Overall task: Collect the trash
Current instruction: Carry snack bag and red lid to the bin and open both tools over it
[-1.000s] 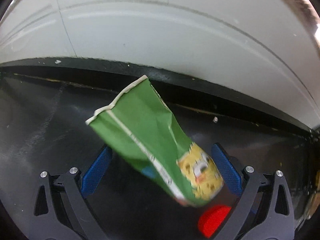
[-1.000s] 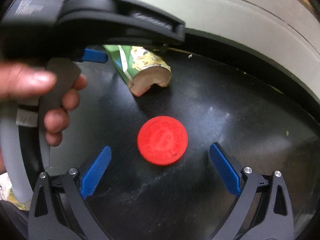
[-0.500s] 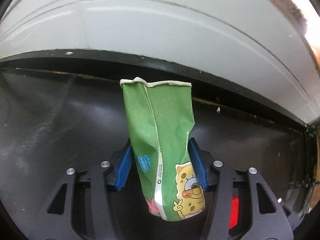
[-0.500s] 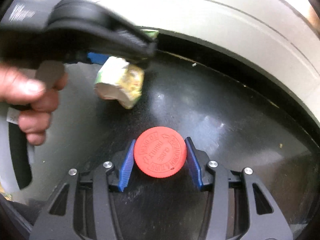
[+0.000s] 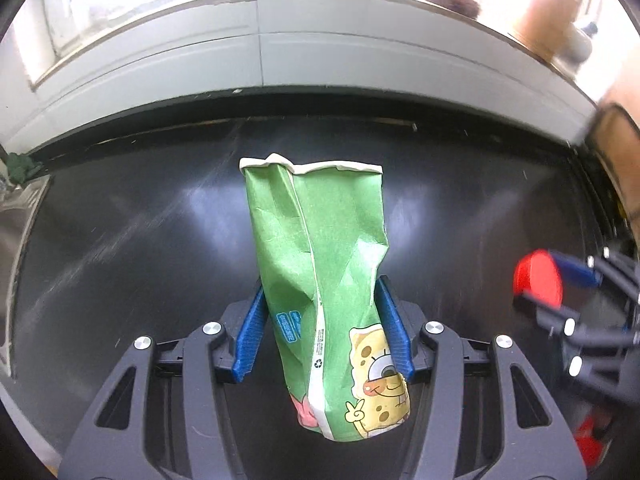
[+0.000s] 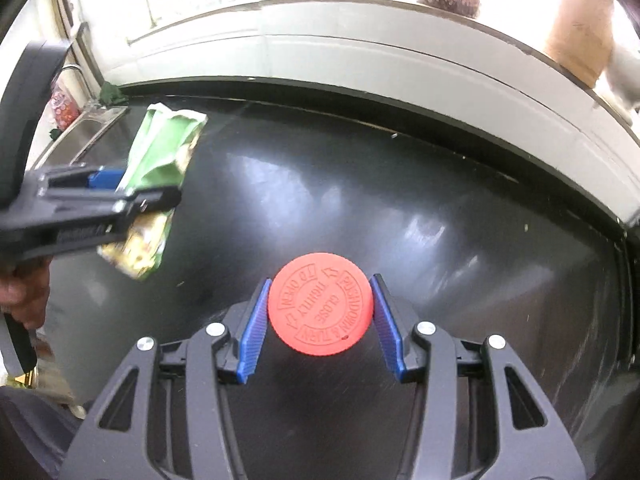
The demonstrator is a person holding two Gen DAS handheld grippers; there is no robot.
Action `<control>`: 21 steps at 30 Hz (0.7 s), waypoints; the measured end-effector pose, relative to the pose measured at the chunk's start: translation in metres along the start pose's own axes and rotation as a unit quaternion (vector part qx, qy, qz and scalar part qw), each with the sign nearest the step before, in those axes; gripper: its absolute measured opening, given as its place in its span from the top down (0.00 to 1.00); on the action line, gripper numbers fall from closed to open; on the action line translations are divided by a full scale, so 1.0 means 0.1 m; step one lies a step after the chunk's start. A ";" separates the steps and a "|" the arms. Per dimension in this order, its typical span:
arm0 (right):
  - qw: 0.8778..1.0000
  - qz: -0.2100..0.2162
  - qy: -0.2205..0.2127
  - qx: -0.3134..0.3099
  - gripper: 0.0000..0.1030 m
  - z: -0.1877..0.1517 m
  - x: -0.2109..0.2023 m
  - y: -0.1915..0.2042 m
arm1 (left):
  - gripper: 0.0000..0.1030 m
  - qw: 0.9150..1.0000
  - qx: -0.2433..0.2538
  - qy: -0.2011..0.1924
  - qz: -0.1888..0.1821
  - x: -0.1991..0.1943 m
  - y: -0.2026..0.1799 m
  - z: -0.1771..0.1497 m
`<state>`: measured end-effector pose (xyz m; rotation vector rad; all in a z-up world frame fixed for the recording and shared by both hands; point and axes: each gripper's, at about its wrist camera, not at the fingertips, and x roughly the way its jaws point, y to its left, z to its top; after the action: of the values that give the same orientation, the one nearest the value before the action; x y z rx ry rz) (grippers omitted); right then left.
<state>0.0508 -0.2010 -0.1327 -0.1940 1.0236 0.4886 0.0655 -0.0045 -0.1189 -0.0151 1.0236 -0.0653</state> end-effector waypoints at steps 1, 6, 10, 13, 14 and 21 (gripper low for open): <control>1.000 0.000 -0.001 0.002 0.52 -0.05 -0.04 0.05 | 0.49 1.000 0.006 0.000 0.000 -0.05 0.02 -0.11; 1.000 -0.001 -0.002 0.009 0.52 -0.21 -0.27 0.28 | 0.49 1.000 0.018 0.002 0.003 -0.30 0.03 -0.59; 1.000 -0.009 -0.002 0.015 0.52 -0.27 -0.35 0.39 | 0.49 1.000 0.013 0.000 0.005 -0.37 0.14 -0.64; 1.000 -0.009 -0.008 0.013 0.52 -0.27 -0.41 0.49 | 0.49 1.000 0.014 -0.006 0.006 -0.47 0.25 -0.74; 1.000 -0.009 -0.010 0.011 0.52 -0.27 -0.43 0.54 | 0.49 1.000 0.016 -0.007 0.006 -0.52 0.25 -0.80; 0.999 0.014 -0.029 -0.020 0.52 -0.06 -0.53 1.01 | 0.49 0.999 -0.006 -0.032 0.031 -0.83 0.60 -0.94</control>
<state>-0.0244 -0.1300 -0.0833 -0.2003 0.9622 0.5379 -0.0547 0.0626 -0.0998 0.0031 0.9606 -0.0022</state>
